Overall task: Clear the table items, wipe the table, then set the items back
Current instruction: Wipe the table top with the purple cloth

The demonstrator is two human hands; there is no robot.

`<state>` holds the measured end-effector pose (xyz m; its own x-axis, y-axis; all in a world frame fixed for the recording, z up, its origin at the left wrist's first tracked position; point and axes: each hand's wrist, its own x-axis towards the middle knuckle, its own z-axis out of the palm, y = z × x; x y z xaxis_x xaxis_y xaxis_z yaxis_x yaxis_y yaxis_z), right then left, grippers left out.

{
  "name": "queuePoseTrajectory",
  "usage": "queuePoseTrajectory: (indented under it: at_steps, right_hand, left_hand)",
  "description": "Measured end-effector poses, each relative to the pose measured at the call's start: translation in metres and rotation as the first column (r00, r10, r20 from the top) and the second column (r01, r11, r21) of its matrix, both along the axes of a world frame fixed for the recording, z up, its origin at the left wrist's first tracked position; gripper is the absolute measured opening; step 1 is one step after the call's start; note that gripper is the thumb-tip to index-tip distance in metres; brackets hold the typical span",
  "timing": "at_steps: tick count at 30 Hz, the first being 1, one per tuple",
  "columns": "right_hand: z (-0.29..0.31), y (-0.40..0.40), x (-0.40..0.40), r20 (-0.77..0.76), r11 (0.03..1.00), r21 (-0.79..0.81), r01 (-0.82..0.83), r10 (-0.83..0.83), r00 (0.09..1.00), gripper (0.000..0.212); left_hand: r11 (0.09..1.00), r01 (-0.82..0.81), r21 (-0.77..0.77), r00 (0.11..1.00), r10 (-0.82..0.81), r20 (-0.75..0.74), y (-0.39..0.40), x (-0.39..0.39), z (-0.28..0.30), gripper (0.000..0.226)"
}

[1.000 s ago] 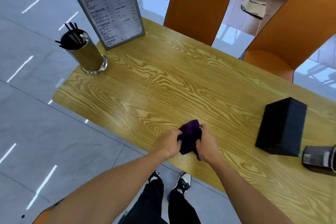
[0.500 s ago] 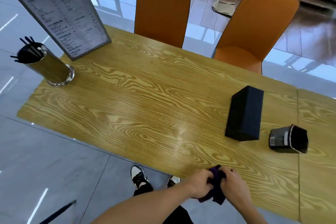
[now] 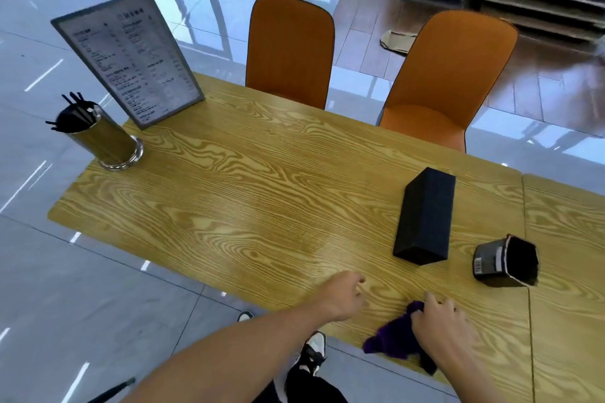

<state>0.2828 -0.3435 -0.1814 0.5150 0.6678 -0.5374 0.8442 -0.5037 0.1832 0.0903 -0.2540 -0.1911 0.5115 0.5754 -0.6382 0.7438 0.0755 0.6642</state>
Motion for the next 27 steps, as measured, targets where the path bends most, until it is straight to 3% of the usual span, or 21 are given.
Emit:
queuePoseTrajectory:
  at_steps: [2, 5, 7, 19, 27]
  right_hand:
    - [0.004, 0.022, -0.016, -0.08, 0.995, 0.066, -0.071, 0.076, 0.994, 0.021]
    - [0.007, 0.062, -0.042, -0.285, 0.975, 0.172, -0.139, 0.184, 0.941, 0.034]
    - [0.014, 0.091, -0.065, -0.344, 0.956, 0.226, -0.185, 0.256, 0.904, 0.043]
    - [0.037, 0.23, -0.191, -0.378, 0.89, 0.262, -0.373, 0.45, 0.809, 0.053]
    - [0.046, 0.266, -0.246, -0.416, 0.91, 0.293, -0.293, 0.397, 0.818, 0.054]
  left_hand:
    - [0.999, -0.017, 0.044, 0.998, 0.02, -0.057, 0.017, -0.022, 0.002, 0.052]
    - [0.994, -0.071, 0.085, 0.992, 0.079, -0.098, 0.041, -0.055, 0.008, 0.052]
    - [0.983, -0.12, 0.136, 0.985, 0.135, -0.107, 0.057, -0.077, 0.012, 0.052]
    - [0.912, -0.334, 0.239, 0.932, 0.358, -0.061, 0.131, -0.198, 0.027, 0.053]
    - [0.921, -0.321, 0.22, 0.935, 0.345, -0.082, 0.177, -0.264, 0.022, 0.05]
